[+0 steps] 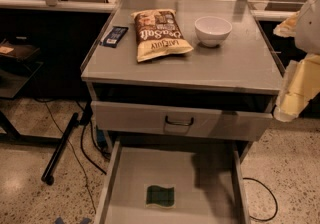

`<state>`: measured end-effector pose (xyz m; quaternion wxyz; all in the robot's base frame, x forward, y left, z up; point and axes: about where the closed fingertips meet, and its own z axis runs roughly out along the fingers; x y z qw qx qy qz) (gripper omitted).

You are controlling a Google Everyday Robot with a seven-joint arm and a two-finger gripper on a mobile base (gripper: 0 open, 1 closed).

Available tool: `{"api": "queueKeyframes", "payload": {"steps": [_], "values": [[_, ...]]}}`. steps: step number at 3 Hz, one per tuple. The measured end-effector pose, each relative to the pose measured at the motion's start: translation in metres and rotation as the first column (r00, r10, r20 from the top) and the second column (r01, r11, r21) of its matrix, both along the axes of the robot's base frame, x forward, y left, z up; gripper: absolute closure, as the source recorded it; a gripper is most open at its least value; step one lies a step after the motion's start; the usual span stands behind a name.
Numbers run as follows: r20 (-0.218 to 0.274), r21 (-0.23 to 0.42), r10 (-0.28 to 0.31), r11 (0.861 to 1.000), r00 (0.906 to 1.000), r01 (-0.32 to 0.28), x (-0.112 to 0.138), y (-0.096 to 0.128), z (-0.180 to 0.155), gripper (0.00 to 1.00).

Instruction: Pick sponge from middle drawer and place on counter

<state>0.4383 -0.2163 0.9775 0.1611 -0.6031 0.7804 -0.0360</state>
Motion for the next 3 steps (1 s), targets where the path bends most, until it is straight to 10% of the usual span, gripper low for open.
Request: {"api": "queueKeyframes", "payload": {"steps": [3], "values": [[0.013, 0.068, -0.005, 0.998, 0.9999, 0.004, -0.013, 0.010, -0.028, 0.00]]}}
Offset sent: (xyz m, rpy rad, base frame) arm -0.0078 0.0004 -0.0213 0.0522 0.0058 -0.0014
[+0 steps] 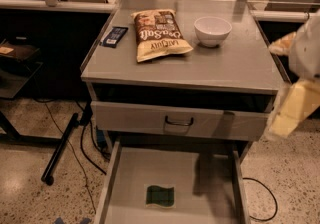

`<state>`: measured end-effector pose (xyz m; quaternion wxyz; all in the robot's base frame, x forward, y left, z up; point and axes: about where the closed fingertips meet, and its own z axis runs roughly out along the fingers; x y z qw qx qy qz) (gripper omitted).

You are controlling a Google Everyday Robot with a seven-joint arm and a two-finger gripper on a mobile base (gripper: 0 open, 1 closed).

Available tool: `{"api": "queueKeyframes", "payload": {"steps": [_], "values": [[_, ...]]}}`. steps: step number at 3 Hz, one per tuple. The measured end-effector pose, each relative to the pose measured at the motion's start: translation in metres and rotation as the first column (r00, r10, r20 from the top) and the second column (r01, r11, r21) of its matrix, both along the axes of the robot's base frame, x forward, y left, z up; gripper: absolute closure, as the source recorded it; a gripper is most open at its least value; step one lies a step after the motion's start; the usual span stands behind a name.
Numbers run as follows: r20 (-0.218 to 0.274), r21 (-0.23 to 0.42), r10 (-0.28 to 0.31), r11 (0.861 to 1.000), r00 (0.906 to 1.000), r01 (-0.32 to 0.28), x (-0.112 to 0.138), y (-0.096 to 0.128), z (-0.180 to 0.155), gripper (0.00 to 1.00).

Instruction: Pick sponge from middle drawer and place on counter

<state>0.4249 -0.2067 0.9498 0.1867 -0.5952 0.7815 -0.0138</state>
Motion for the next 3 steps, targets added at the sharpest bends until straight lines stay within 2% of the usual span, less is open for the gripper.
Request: {"api": "queueKeyframes", "payload": {"steps": [1, 2, 3], "values": [[-0.053, 0.040, -0.001, 0.999, 0.9986, 0.003, -0.010, 0.012, -0.060, 0.00], [-0.143, 0.077, 0.001, 0.997, 0.9898, 0.010, -0.021, 0.026, -0.114, 0.00], [-0.154, 0.077, 0.002, 0.997, 0.9880, 0.010, -0.023, 0.026, -0.120, 0.00]]}}
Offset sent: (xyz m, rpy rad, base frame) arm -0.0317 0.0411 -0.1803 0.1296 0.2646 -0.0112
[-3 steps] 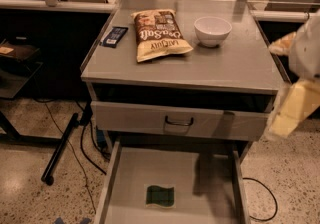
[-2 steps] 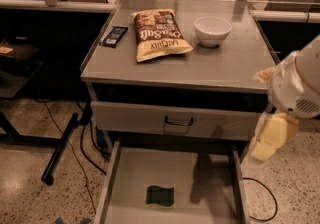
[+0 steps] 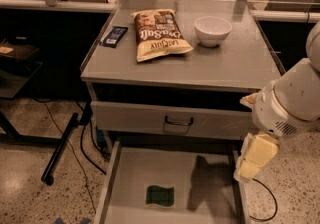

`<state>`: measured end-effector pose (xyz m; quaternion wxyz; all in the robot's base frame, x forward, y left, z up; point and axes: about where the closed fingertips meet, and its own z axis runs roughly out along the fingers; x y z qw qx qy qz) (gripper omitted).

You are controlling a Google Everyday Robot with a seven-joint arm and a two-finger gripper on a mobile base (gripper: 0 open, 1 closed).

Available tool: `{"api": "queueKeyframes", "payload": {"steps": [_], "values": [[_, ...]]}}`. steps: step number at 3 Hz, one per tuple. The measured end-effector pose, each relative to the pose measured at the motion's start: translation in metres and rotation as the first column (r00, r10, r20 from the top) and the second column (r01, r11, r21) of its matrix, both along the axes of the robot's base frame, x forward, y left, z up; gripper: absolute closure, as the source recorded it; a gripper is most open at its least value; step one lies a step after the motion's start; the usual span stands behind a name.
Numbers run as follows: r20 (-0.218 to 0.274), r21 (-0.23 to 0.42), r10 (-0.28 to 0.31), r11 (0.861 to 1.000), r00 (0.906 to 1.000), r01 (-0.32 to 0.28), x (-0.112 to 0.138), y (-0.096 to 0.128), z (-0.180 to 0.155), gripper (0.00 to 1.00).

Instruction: Pick sponge from middle drawer and place on counter

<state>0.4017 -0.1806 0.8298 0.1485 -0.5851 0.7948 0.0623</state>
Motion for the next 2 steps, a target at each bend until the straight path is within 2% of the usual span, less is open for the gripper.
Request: {"api": "queueKeyframes", "payload": {"steps": [1, 2], "values": [[-0.045, 0.047, 0.013, 0.999, 0.9989, -0.011, -0.011, 0.014, -0.030, 0.00], [-0.121, 0.135, 0.018, 0.991, 0.9925, -0.002, -0.020, 0.043, -0.107, 0.00]]}}
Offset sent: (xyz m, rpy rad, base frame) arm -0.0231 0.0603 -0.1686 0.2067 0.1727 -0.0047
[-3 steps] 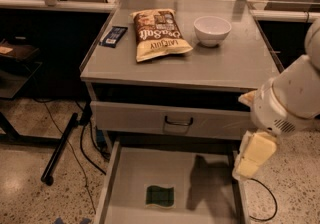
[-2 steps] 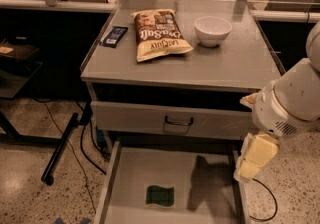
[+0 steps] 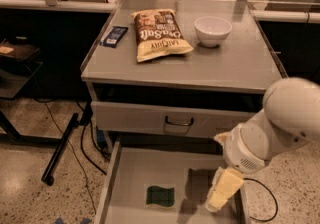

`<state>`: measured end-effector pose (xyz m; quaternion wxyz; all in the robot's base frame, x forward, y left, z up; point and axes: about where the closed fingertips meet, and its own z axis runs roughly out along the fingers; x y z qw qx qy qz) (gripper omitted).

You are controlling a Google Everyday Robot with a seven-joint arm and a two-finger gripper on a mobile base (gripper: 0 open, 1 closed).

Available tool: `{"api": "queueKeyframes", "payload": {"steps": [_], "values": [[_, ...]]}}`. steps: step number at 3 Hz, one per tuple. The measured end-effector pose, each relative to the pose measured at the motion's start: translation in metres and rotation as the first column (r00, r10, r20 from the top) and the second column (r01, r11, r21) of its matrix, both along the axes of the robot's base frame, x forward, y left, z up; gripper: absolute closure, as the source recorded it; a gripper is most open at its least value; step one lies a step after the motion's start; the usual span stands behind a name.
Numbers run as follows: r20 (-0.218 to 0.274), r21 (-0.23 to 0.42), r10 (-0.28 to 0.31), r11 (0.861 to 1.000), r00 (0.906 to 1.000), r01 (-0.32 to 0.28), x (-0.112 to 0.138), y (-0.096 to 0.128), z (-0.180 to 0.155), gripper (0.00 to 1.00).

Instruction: Pick sponge from middle drawer and place on counter

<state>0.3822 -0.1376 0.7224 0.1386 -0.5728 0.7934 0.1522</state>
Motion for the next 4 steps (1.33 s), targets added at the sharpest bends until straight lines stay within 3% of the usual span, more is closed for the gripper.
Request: {"api": "queueKeyframes", "payload": {"steps": [1, 2, 3, 4], "values": [[-0.033, 0.047, 0.005, 0.999, 0.9994, -0.004, 0.002, 0.019, -0.042, 0.00], [-0.032, 0.050, 0.003, 0.999, 0.9995, -0.001, 0.004, 0.020, -0.045, 0.00], [-0.052, 0.085, 0.021, 0.996, 0.9984, -0.017, -0.010, 0.040, -0.069, 0.00], [-0.055, 0.159, 0.025, 0.987, 0.9982, -0.016, -0.008, 0.066, -0.099, 0.00]]}}
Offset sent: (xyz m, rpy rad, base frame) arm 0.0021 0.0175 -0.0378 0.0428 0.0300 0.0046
